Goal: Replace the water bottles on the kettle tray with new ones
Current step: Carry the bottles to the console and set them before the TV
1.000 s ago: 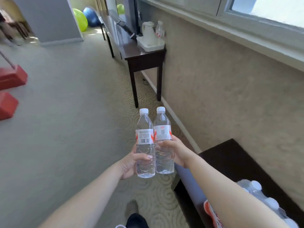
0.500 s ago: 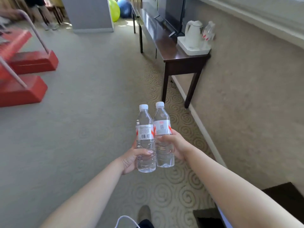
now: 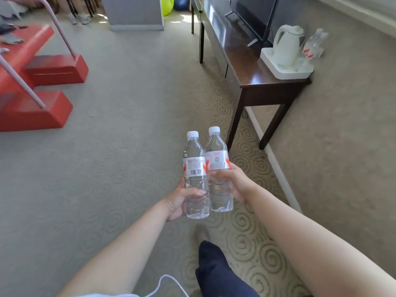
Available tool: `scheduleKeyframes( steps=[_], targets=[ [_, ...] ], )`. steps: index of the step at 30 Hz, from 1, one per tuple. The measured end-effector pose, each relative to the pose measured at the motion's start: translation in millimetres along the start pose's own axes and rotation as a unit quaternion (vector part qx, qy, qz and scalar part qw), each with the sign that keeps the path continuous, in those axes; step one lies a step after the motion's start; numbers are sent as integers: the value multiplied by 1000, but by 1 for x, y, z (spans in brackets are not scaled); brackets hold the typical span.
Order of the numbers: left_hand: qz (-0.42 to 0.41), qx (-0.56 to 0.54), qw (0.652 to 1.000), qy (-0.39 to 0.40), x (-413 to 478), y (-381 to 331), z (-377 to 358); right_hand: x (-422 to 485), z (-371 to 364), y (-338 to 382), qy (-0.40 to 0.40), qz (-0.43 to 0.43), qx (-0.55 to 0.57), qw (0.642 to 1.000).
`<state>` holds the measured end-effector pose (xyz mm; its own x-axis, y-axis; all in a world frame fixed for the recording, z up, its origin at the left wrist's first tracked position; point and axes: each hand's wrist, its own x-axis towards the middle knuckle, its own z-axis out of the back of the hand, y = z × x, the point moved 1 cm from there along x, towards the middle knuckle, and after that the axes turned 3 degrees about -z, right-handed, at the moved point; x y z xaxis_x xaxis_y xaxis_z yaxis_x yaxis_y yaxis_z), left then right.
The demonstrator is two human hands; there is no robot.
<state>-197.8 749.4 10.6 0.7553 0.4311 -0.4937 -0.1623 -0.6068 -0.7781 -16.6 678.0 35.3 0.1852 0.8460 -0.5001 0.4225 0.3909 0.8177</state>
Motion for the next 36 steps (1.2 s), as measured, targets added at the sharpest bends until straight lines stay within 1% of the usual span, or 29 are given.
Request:
scheduleKeyframes(
  steps=[7, 11, 17, 23, 27, 32, 36],
  targets=[
    [-7, -7, 1000, -15, 76, -57, 26, 92, 15, 52, 20, -6, -24, 999],
    [-21, -13, 1000, -15, 131, -107, 40, 147, 23, 103, 29, -13, -32, 999],
    [-39, -1, 999, -28, 202, -178, 59, 222, 34, 169, 25, 4, -31, 999],
    [-37, 3, 999, -11, 259, -232, 75, 277, 46, 207, -4, 4, -25, 1000],
    [-24, -1, 1000, 0, 303, -260, 91, 318, 53, 230, -3, 3, 12, 1000],
    [5, 20, 999, 32, 370, -299, 122, 385, 64, 257, -45, 7, 8, 999],
    [32, 39, 996, 72, 430, -346, 150, 436, 69, 291, -86, 3, 20, 996]
  ],
)
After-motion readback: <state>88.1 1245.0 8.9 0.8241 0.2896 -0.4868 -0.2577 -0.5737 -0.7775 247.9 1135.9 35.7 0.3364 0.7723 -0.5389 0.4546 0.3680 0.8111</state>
